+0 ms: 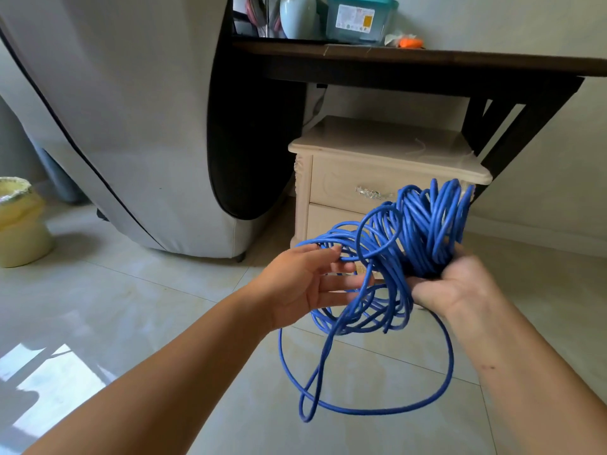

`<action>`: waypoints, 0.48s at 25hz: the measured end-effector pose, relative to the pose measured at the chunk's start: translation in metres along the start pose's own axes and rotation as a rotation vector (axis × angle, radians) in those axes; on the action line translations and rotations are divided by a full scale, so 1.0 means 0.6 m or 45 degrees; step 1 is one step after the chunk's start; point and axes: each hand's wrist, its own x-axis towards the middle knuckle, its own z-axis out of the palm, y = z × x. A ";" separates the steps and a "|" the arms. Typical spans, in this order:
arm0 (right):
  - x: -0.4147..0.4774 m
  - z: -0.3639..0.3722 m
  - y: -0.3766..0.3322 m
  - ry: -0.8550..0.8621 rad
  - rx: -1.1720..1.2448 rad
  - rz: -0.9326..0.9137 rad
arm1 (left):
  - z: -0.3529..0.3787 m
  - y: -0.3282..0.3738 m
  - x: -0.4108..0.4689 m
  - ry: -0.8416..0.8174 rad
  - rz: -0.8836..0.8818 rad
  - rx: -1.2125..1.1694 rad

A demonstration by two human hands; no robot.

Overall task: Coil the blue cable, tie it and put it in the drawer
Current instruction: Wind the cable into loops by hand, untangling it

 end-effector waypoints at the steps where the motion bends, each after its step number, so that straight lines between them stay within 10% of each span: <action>1: 0.002 -0.002 -0.004 0.007 0.017 0.007 | -0.001 0.003 0.000 0.024 -0.004 0.009; 12: -0.006 0.002 -0.025 0.050 0.087 -0.031 | -0.030 0.010 0.011 0.289 0.048 0.049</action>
